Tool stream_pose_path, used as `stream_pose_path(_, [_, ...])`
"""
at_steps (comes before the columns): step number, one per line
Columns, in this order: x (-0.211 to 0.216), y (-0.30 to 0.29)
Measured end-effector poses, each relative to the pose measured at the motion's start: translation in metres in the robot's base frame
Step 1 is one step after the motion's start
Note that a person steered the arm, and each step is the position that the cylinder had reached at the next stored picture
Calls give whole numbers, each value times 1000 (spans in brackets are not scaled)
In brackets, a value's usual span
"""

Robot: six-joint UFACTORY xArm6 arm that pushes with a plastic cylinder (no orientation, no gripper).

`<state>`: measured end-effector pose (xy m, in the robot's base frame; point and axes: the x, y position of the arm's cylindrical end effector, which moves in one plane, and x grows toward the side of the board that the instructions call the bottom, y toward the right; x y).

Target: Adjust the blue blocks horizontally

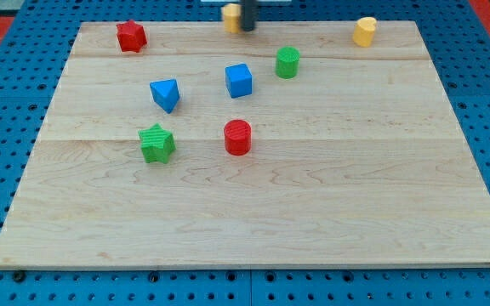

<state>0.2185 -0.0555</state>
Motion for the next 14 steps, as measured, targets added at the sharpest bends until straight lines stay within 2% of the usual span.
stream_pose_path(1, [62,-116])
stream_pose_path(2, [87,-219])
stream_pose_path(3, [68,-208])
stream_pose_path(4, [95,-185])
stream_pose_path(6, [99,-173])
stream_pose_path(7, [103,-123])
stream_pose_path(12, [100,-107])
stream_pose_path(14, [97,9])
